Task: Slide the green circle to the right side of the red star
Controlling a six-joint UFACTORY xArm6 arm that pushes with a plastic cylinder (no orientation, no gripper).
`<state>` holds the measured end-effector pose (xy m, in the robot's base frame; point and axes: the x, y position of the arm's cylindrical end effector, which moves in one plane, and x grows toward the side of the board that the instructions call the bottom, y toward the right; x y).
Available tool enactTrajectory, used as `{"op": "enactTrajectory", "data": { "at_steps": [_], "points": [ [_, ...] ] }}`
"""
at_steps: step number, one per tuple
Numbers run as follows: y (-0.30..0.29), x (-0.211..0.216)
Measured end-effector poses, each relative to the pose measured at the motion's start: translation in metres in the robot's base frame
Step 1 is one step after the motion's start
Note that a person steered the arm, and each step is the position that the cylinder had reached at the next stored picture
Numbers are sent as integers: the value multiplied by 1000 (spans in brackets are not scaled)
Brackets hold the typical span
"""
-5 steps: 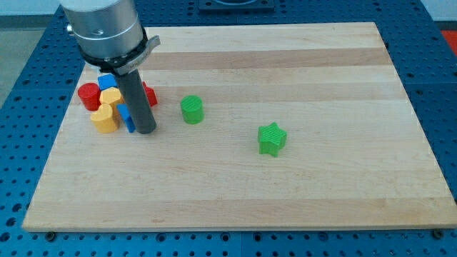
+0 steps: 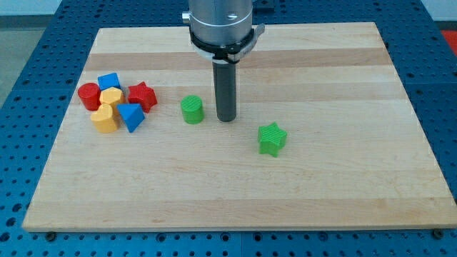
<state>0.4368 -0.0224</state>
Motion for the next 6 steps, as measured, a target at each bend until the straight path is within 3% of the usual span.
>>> {"op": "enactTrajectory", "data": {
  "at_steps": [2, 6],
  "points": [
    [-47, -4],
    [-83, -24]
  ]
}}
